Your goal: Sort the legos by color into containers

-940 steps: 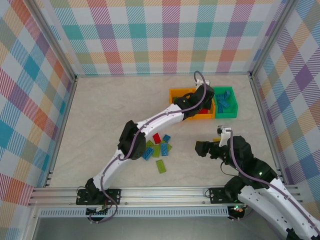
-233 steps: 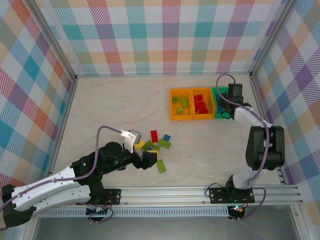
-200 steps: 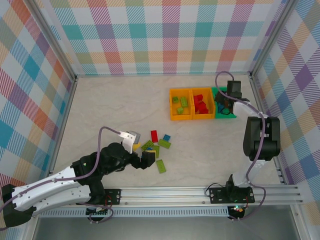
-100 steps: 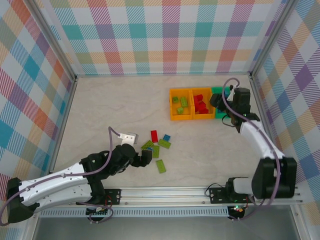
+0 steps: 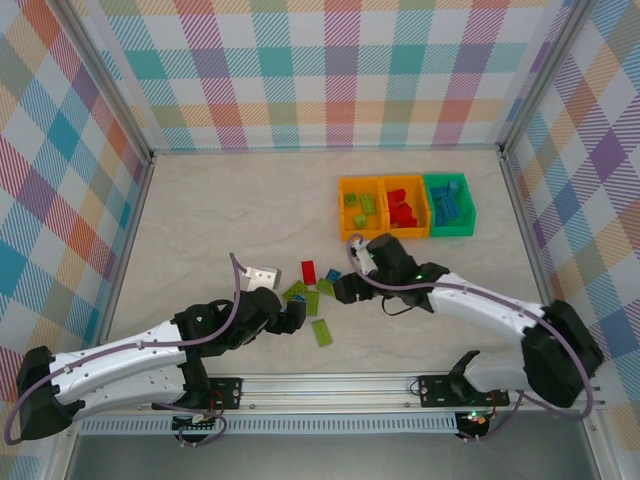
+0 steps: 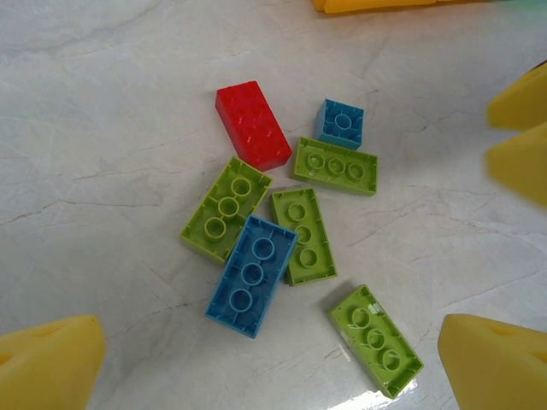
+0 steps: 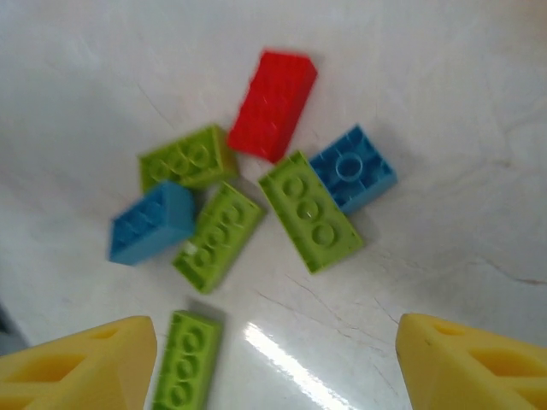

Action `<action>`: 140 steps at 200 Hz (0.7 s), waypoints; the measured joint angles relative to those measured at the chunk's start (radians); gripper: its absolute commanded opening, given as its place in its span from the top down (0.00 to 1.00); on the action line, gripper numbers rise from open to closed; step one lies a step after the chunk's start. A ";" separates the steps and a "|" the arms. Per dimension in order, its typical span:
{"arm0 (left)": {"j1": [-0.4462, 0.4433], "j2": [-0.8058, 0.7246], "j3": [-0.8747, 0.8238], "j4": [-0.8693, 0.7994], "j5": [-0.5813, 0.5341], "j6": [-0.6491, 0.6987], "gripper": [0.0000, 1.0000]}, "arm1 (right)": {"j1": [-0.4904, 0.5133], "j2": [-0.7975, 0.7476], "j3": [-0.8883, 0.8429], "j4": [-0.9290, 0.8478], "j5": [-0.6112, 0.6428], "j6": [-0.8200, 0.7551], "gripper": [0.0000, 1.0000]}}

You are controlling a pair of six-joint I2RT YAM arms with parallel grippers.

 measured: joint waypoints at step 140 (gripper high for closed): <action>0.000 -0.068 -0.016 0.004 0.049 0.026 0.00 | 0.055 0.346 0.020 0.288 0.094 -0.210 0.52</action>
